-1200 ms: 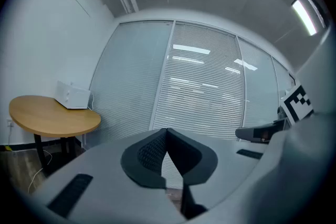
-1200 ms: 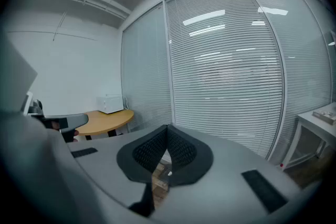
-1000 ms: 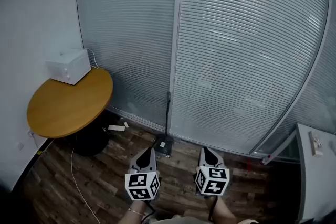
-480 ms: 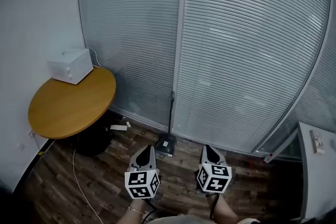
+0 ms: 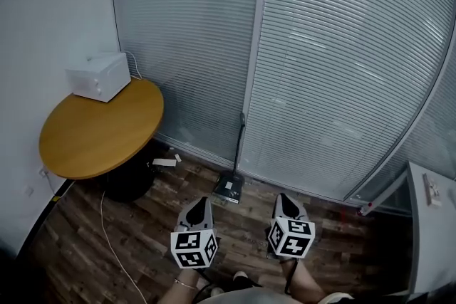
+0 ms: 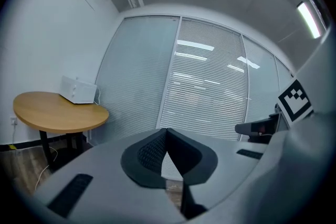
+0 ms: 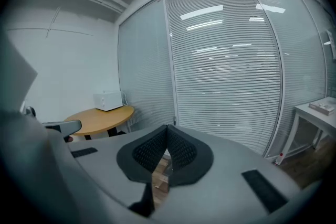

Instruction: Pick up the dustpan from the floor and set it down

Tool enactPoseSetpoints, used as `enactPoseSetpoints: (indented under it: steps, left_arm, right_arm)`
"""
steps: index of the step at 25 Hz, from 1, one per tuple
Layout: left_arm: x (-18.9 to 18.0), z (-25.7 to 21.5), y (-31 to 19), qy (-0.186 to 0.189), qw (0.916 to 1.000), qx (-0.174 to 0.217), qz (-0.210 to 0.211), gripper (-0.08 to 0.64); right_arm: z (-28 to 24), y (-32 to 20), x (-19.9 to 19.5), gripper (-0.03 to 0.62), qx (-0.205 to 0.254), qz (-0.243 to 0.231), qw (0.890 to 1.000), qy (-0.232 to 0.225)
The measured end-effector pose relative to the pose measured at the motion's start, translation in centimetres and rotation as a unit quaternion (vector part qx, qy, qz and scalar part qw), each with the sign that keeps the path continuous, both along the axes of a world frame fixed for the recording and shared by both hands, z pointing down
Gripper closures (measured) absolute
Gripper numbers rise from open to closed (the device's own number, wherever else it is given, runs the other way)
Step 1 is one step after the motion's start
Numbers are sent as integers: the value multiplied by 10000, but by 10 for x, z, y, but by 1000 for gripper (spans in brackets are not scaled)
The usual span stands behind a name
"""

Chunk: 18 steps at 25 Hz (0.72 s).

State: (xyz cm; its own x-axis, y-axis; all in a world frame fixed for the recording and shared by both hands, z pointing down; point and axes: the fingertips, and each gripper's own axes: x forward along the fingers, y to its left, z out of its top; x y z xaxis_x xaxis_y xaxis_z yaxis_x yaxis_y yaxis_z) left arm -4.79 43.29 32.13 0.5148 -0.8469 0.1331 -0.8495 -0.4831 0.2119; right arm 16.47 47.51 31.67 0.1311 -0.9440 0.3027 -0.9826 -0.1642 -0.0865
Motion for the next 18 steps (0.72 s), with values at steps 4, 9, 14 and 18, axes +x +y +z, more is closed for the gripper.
enactPoseSetpoints:
  steps: [4, 9, 14, 18]
  left_arm:
    - [-10, 2, -13, -77, 9999, -31, -61, 545]
    - [-14, -4, -40, -71, 9999, 56, -134, 545]
    - [-3, -4, -73, -145, 9998, 74, -96, 545]
    - [9, -6, -103, -221, 9997, 106, -25, 545]
  right_arm:
    - [1, -16, -8, 560, -3, -52, 10000, -20]
    - [-2, -44, -11, 560, 69, -88, 9999, -28]
    - [-1, -77, -7, 560, 90, -119, 9999, -60]
    - [-3, -107, 1, 560, 133, -99, 9998, -104]
